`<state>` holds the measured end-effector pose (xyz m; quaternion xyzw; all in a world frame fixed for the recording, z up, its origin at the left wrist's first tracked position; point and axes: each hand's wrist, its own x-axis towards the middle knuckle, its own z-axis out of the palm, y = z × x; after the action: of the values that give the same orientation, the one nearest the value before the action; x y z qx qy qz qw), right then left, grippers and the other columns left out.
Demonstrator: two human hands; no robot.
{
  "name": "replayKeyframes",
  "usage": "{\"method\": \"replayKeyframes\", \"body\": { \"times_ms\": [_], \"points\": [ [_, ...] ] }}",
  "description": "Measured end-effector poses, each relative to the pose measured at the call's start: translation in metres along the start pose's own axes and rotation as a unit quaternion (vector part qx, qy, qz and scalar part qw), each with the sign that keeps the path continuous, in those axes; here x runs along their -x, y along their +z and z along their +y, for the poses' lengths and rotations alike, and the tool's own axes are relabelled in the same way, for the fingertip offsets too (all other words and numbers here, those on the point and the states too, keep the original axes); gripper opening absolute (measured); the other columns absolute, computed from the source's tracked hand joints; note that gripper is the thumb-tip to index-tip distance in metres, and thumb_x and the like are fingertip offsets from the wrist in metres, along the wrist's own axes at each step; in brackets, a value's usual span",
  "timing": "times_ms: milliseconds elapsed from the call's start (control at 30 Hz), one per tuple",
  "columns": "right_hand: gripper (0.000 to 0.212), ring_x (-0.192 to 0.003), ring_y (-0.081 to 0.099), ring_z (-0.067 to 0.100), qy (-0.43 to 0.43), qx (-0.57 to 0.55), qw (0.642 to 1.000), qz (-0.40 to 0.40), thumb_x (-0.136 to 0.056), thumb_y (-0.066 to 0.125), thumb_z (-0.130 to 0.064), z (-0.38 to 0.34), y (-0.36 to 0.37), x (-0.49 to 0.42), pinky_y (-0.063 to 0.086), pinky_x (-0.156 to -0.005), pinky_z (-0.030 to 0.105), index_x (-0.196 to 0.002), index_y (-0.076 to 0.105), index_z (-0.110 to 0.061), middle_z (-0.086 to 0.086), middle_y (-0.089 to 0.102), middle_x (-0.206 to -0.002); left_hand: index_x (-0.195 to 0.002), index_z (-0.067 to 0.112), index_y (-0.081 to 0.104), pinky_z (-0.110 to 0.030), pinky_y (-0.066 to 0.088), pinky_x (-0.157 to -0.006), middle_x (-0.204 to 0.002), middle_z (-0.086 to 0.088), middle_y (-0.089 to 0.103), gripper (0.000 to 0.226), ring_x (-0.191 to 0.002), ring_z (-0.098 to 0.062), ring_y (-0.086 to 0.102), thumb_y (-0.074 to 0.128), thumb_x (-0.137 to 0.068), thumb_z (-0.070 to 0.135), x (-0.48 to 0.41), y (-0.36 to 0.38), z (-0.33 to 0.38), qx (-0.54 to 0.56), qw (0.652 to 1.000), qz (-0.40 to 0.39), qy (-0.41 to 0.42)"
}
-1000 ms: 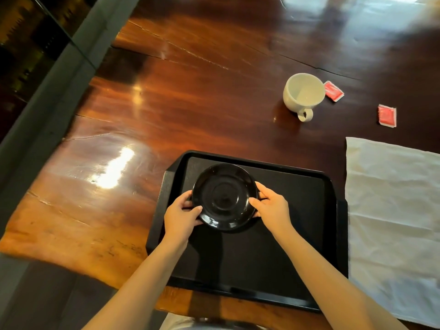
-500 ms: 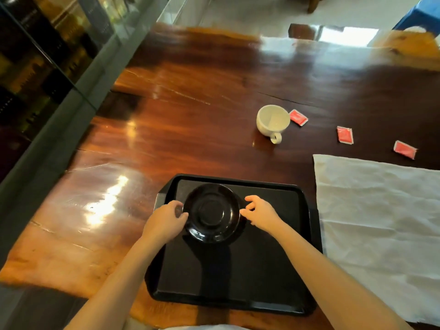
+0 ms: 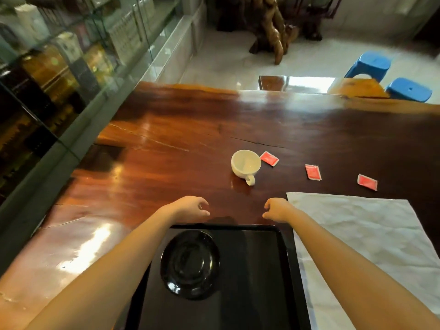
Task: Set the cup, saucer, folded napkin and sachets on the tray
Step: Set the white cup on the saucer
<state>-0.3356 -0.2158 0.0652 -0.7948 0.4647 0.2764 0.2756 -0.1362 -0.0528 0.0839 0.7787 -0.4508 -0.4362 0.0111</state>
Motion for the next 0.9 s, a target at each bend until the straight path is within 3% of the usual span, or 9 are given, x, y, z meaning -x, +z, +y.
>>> {"method": "replayKeyframes", "body": {
  "times_ms": [367, 600, 800, 900],
  "points": [
    [0.04, -0.11, 0.056, 0.027, -0.005, 0.04, 0.999, 0.013, -0.088, 0.054, -0.021, 0.001, -0.041, -0.082, 0.048, -0.095, 0.039, -0.127, 0.049, -0.012, 0.011, 0.056, -0.126, -0.136, 0.016, 0.045, -0.031, 0.04, -0.101, -0.137, -0.005, 0.053, 0.048, -0.121, -0.022, 0.051, 0.052, -0.092, 0.032, -0.096, -0.038, 0.027, -0.036, 0.999, -0.021, -0.018],
    [0.034, -0.104, 0.056, 0.028, -0.044, 0.046, 0.996, 0.055, -0.088, 0.056, -0.021, 0.006, -0.049, -0.126, 0.05, -0.086, 0.039, -0.12, 0.051, -0.009, 0.012, 0.056, -0.12, -0.133, 0.011, 0.048, -0.03, 0.041, -0.095, -0.132, -0.009, 0.056, 0.047, -0.119, -0.025, 0.053, 0.057, -0.089, 0.027, -0.152, -0.054, 0.038, -0.05, 0.999, 0.0, 0.0],
    [0.032, -0.092, 0.053, 0.023, -0.08, -0.033, 0.993, 0.083, -0.085, 0.06, -0.019, 0.005, -0.045, -0.134, 0.039, -0.067, 0.029, -0.113, 0.049, -0.007, 0.013, 0.054, -0.114, -0.139, 0.02, 0.037, -0.027, 0.042, -0.084, -0.131, -0.005, 0.055, 0.074, -0.114, -0.022, 0.053, 0.072, -0.074, 0.013, -0.194, -0.052, 0.047, 0.044, 0.996, 0.061, 0.041],
    [0.028, -0.087, 0.052, 0.02, -0.096, -0.089, 0.988, 0.081, -0.085, 0.06, -0.018, 0.004, -0.038, -0.132, 0.039, -0.065, 0.027, -0.109, 0.05, -0.008, 0.01, 0.058, -0.111, -0.141, 0.027, 0.03, -0.027, 0.036, -0.092, -0.131, 0.003, 0.047, 0.088, -0.117, -0.014, 0.042, 0.073, -0.068, 0.001, -0.206, -0.051, 0.052, 0.14, 0.986, 0.056, 0.073]
  ]
}}
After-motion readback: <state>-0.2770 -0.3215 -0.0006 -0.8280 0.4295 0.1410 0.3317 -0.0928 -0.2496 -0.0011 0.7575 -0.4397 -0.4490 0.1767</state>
